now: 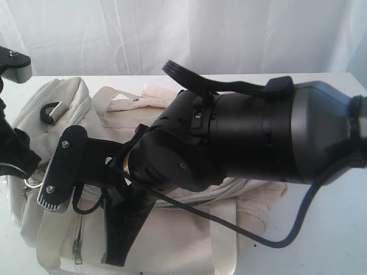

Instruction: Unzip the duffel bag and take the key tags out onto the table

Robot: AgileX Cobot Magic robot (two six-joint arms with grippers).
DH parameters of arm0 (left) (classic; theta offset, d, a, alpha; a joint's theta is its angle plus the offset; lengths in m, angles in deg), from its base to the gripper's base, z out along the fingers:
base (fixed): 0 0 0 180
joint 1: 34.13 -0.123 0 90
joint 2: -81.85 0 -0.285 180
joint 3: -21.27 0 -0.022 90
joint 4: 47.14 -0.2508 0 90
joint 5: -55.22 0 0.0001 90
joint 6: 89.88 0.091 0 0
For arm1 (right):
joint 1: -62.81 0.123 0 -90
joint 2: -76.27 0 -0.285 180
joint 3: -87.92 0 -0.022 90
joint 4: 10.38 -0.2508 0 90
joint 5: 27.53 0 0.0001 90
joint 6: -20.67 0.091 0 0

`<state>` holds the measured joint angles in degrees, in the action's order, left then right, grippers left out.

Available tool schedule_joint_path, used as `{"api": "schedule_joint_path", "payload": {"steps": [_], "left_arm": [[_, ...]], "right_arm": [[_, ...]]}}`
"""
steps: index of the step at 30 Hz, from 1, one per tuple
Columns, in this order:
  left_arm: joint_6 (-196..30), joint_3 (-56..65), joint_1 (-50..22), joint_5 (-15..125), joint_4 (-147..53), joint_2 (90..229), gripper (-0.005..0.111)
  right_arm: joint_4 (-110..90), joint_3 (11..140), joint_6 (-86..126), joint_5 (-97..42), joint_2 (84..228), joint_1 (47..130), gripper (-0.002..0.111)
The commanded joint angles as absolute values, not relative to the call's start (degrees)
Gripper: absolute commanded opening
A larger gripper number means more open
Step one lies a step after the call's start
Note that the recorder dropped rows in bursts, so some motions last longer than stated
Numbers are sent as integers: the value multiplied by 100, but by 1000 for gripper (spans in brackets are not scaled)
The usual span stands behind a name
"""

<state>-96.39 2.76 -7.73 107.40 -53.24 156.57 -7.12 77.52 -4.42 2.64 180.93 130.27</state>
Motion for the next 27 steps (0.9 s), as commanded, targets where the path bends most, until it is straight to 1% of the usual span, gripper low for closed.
{"api": "schedule_joint_path", "payload": {"steps": [1,6,11,14,18,22,27], "left_arm": [[-9688,-258,-1135,10350,-4680,15605,46],[-8706,-750,-1419,9584,-3361,15605,46],[-8422,-906,-1584,9182,-3114,15605,56],[-7982,-906,-1584,9022,-2610,15605,56],[-7417,-906,-1584,9025,-1994,15605,56],[-7281,-569,-1584,9618,-2125,15521,56],[-7199,-340,-1584,9697,-2137,15418,56]], "right_arm": [[-731,7731,-411,712,18097,13029,0],[-731,7731,-411,712,18097,13029,0],[-731,7731,-411,618,18097,13029,0],[-731,7731,-411,571,18097,13029,0],[-731,7731,-411,581,18097,13029,0],[-731,7731,-411,581,18097,13029,0],[-741,7731,-411,545,18097,13029,0]]}}
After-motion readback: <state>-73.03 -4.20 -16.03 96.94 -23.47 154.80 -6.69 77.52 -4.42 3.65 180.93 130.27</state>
